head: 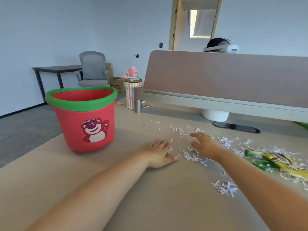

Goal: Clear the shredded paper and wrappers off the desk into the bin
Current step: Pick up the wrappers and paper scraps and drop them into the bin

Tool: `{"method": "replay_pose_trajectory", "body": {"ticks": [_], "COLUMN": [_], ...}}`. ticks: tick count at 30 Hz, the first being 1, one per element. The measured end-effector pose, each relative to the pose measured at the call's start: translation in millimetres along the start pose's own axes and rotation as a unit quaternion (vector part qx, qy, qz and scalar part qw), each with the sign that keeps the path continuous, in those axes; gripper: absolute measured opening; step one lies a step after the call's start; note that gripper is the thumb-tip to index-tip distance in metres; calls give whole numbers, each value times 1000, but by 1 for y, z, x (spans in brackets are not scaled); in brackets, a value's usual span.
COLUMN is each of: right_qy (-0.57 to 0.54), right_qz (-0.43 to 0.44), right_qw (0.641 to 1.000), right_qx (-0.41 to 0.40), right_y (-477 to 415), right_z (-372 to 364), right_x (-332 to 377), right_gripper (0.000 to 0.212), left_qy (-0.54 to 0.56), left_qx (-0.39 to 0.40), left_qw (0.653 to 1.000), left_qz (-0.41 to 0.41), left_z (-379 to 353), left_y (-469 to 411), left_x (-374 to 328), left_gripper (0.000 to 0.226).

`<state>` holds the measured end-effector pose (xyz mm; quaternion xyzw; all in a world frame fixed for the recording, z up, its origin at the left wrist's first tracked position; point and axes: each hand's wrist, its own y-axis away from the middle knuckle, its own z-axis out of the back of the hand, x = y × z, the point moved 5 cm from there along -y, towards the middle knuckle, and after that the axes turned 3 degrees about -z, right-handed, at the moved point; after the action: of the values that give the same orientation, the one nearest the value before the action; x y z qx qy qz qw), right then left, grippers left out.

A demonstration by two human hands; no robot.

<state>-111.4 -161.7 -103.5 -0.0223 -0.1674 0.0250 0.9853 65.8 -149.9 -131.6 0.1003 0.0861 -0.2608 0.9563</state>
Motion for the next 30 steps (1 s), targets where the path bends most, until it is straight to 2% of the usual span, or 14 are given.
{"method": "replay_pose_trajectory", "body": {"ticks": [2, 4, 8, 12, 16, 20, 24, 27, 30], "right_qy": [-11, -15, -6, 24, 19, 29, -41, -121, -150], "right_qz": [2, 8, -7, -49, -69, 5, 103, 132, 134], "right_qw": [1000, 1000, 999, 998, 996, 997, 986, 972, 956], "right_qx": [-3, -19, -31, 1, 47, 75, 122, 154, 216], "right_y": [-1, -6, -33, -76, -115, -140, -134, -108, -72], "right_z": [0, 1, -3, -9, -16, -27, -35, -38, -31], "right_x": [-5, -10, -25, -41, -44, -27, -2, 6, 9], "right_gripper": [40, 38, 44, 57, 60, 54, 45, 41, 39], "left_qy": [80, 130, 69, 52, 67, 15, 12, 30, 45], "left_qx": [-45, -113, -190, -149, -100, -55, -45, -49, -36], "left_qw": [996, 985, 975, 973, 975, 992, 999, 996, 993], "left_qz": [-20, -6, 87, 169, 187, 111, -12, -68, -102], "left_z": [5, 17, 38, 46, 47, 44, 41, 33, 24], "left_y": [-5, -14, -43, -83, -122, -152, -148, -118, -75], "left_x": [-9, 3, 52, 92, 109, 100, 76, 60, 42], "left_gripper": [70, 70, 67, 71, 73, 65, 48, 47, 48]}}
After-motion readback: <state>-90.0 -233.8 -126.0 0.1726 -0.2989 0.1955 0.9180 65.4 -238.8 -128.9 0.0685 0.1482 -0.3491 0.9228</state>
